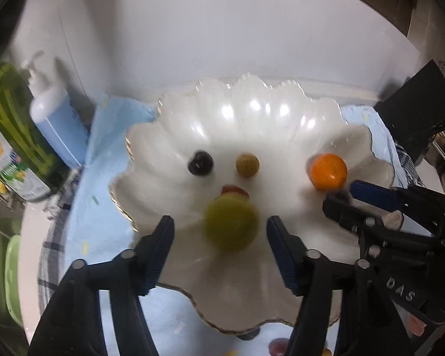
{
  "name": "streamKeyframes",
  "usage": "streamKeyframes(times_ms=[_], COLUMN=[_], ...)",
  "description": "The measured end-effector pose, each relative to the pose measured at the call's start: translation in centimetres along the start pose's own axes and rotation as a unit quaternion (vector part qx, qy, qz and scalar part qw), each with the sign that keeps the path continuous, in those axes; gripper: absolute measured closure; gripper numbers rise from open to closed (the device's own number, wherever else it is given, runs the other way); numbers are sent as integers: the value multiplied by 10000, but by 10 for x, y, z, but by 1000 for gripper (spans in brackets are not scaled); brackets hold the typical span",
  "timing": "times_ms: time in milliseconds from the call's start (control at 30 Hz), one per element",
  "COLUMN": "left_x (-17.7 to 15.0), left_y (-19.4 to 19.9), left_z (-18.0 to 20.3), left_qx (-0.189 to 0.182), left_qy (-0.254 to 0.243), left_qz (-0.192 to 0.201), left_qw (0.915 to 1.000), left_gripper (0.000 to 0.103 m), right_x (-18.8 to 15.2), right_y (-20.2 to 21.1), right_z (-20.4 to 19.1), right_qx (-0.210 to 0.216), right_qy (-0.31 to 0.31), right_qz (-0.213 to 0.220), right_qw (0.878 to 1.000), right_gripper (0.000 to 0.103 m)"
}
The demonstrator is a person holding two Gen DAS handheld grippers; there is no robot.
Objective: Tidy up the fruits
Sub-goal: 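Open both grippers to drop the plum and yellow-green fruit into the bowl, then move both tools back toward the remaining fruits on the cloth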
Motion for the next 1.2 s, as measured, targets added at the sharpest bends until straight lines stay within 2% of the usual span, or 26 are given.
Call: streamKeyframes(times_ms=[133,267,533,667,1200], left_x=[1,-1,-7,-11,-36], left_y=[6,16,44,63,145], left_z=[-6,-11,-13,-14,-17], left_qx=[184,330,526,518,614], left_qy=[40,93,69,129,124], left_qz=[55,183,506,667,1432], left_qw=[9998,9992,9973,9963,9877], left_gripper=[33,28,22,20,16], right_x=[0,-1,-5,-8,-21], right_y=[6,15,36,52,124], right_z=[0,0,-9,-13,-38], right_qx=[-283,-294,-229,-228,-76], right_qy=[137,124,195,201,210], right_qz=[98,183,399,565,1435], right_qw=[9995,9993,9988,9979,9894], right_gripper=[57,48,48,43,43])
Point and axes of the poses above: each gripper's, at about its wrist camera, not at the fingertips, and y roughly against the way its jaws point, z to its right, x to its top, the point moved 5 cm from there along -y, roughly the way its jaws point, and after that the axes turned 1 degree about -z, right-handed, at the moved point
